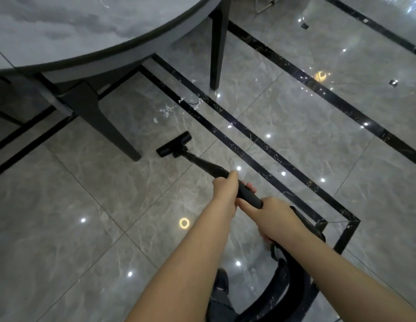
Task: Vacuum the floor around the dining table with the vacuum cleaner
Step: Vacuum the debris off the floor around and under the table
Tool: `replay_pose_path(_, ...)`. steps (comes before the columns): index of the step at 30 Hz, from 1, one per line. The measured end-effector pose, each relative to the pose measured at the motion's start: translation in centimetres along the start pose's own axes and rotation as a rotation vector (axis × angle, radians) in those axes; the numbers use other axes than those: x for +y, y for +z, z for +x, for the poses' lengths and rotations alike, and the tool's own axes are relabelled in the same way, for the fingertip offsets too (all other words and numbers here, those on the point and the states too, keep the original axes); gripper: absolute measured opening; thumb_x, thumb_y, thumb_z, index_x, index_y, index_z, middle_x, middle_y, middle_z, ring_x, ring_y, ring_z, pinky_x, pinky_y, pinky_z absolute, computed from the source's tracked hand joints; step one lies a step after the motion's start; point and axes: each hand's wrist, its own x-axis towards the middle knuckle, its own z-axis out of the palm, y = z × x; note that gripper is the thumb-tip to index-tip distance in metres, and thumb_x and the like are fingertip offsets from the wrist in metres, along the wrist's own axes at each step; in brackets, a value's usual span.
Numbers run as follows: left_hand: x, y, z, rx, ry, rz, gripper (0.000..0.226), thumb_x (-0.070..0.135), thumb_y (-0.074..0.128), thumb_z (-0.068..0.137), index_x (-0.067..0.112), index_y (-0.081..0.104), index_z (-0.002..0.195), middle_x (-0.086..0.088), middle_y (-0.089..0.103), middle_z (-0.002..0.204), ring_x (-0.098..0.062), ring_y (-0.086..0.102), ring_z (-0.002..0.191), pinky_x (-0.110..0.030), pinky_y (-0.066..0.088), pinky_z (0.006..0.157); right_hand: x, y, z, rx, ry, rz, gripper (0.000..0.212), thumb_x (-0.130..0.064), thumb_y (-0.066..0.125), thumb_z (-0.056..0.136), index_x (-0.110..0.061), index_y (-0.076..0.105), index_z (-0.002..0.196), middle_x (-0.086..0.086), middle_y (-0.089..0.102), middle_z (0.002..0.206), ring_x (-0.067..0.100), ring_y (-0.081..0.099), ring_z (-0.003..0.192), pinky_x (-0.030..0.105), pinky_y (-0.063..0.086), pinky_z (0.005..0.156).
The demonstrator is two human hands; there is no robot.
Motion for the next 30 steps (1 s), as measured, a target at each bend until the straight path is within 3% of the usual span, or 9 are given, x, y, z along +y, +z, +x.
replay_pose_path(3,0.0,1.1,1.0,-0.001,-0.002,-0.057,0.038,0.017,0.048,0.097,-0.006,0.046,0.128,-0.014,0.057,0.077,-0.019,0.063,0.05,-0.023,0.053,0.045,0.1,-0.9,0.7,-0.016,0.016,0.021,0.066,-0.074,0.059,0.082,-0.009,0.062,0.071,-0.001,0.057,0.044,0.009,0.055,0.036,0.024,0.044,0.044)
replay_pose_path(7,1.3,0.3,2.9,0.059,0.02,-0.11,0.042,0.016,0.052,0.096,-0.002,0.043,0.133,-0.008,0.053,0.068,-0.014,0.058,0.042,-0.026,0.055,0.051,-1.7,0.0,2.9,-0.092,0.01,0.067,0.061,-0.071,0.06,0.084,-0.01,0.064,0.075,-0.001,0.057,0.045,0.01,0.055,0.038,0.027,0.049,0.047)
replay_pose_path(11,6.0,-1.9,5.8,0.102,0.06,-0.121,0.031,0.017,0.051,0.096,-0.002,0.048,0.122,-0.011,0.055,0.072,-0.018,0.061,0.047,-0.029,0.057,0.054,-6.6,0.2,6.7,-0.109,-0.045,-0.04,0.064,-0.074,0.057,0.085,-0.011,0.067,0.085,-0.001,0.061,0.051,0.008,0.058,0.038,0.021,0.045,0.041)
replay_pose_path(16,13.8,-3.9,9.2,0.173,0.126,-0.064,0.022,0.018,0.046,0.099,0.0,0.053,0.11,-0.01,0.059,0.064,-0.017,0.062,0.046,-0.026,0.053,0.048,-14.1,0.1,11.4,-0.078,-0.125,-0.103,0.06,-0.072,0.057,0.086,-0.014,0.061,0.073,0.0,0.06,0.051,0.011,0.059,0.04,0.019,0.042,0.037)
replay_pose_path(20,18.1,-4.7,11.5,0.218,0.12,-0.026,0.017,0.019,0.043,0.1,0.003,0.049,0.096,-0.008,0.054,0.057,-0.016,0.058,0.037,-0.026,0.052,0.047,-18.0,0.8,13.9,-0.081,-0.089,-0.109,0.068,-0.078,0.051,0.082,-0.012,0.062,0.075,0.006,0.066,0.053,0.019,0.066,0.046,0.028,0.054,0.052)
replay_pose_path(23,19.0,-3.7,11.8,0.206,0.101,-0.003,0.017,0.015,0.043,0.1,0.004,0.048,0.088,-0.007,0.053,0.053,-0.015,0.055,0.034,-0.027,0.051,0.047,-18.6,0.0,14.0,-0.09,-0.046,-0.056,0.066,-0.074,0.053,0.086,-0.009,0.06,0.075,0.009,0.066,0.054,0.017,0.061,0.041,0.028,0.051,0.047)
replay_pose_path(25,18.5,-2.2,11.5,0.188,0.098,0.005,0.015,0.015,0.045,0.097,0.001,0.05,0.1,-0.009,0.057,0.057,-0.017,0.058,0.038,-0.029,0.054,0.05,-18.0,-1.6,13.3,-0.098,-0.016,-0.006,0.066,-0.071,0.055,0.087,-0.007,0.06,0.075,0.012,0.068,0.056,0.019,0.06,0.04,0.033,0.056,0.05)
replay_pose_path(28,16.8,-0.1,11.0,0.152,0.059,0.015,0.042,0.023,0.051,0.091,-0.004,0.049,0.123,-0.018,0.068,0.078,-0.022,0.069,0.056,-0.029,0.059,0.056,-16.2,-4.0,11.9,-0.129,0.051,0.067,0.063,-0.065,0.058,0.089,-0.004,0.062,0.076,0.014,0.066,0.056,0.022,0.06,0.043,0.035,0.057,0.052)
replay_pose_path(30,15.7,0.9,10.3,0.145,0.039,-0.024,0.039,0.021,0.05,0.096,-0.006,0.048,0.124,-0.016,0.065,0.077,-0.017,0.064,0.046,-0.023,0.054,0.045,-15.2,-4.7,11.5,-0.15,0.056,0.055,0.062,-0.064,0.059,0.089,-0.003,0.064,0.076,0.011,0.065,0.055,0.018,0.059,0.04,0.03,0.053,0.049)
